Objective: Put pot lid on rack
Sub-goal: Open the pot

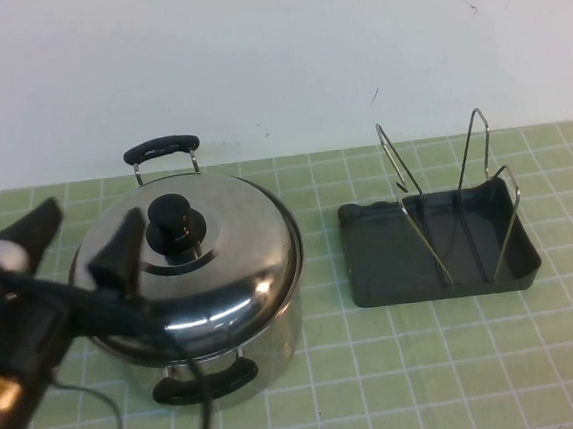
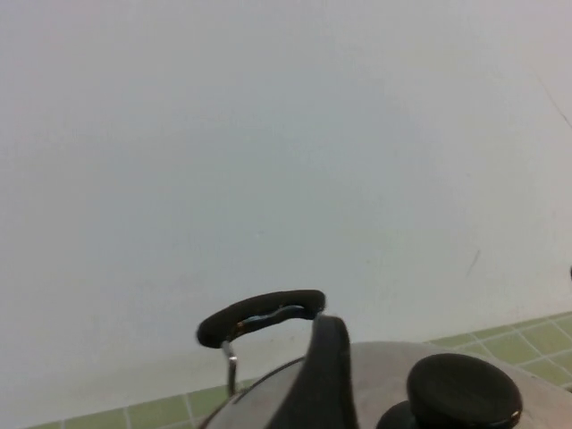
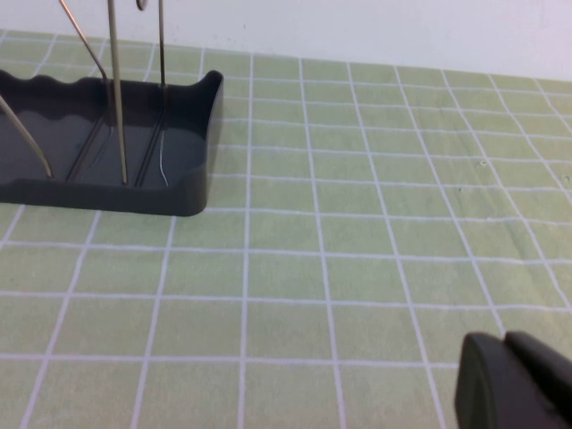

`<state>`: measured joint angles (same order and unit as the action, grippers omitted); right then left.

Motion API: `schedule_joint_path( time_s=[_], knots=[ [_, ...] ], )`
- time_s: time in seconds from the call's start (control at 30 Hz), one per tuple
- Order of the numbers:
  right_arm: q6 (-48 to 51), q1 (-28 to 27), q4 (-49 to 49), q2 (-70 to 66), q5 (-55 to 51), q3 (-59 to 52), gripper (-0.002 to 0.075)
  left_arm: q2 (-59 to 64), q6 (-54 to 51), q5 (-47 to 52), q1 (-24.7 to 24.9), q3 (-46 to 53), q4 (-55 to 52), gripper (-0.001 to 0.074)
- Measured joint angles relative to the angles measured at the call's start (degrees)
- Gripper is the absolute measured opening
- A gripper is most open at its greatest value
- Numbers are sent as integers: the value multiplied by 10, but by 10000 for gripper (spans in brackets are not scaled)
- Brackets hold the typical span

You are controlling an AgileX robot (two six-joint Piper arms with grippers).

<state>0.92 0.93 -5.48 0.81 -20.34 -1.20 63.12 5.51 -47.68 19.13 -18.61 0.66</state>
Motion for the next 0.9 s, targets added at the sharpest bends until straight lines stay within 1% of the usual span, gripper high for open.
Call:
schedule_joint_path(
  time_s=[0.17,0.27,0.4,0.53,0.57,0.63,0.7,0.8,0.9],
  knots=[
    [0,0,0,0,0,0,-1,126,6,-74,17,-34,-32,592],
    [0,0,0,0,0,0,-1,178,8,-92,18,-63,-34,592],
    [0,0,0,0,0,0,-1,221,11,-98,18,-92,-44,592],
    [0,0,0,0,0,0,-1,244,12,-100,18,-98,-44,587],
    [0,0,0,0,0,0,-1,247,12,-100,18,-100,-43,575],
    [0,0,0,0,0,0,-1,252,16,-100,18,-100,-43,526],
    [0,0,0,0,0,0,-1,256,27,-100,18,-100,-43,458],
    [0,0,0,0,0,0,-1,261,36,-100,18,-100,-41,331],
    [0,0,0,0,0,0,-1,262,38,-101,18,-100,-41,322]
  ],
)
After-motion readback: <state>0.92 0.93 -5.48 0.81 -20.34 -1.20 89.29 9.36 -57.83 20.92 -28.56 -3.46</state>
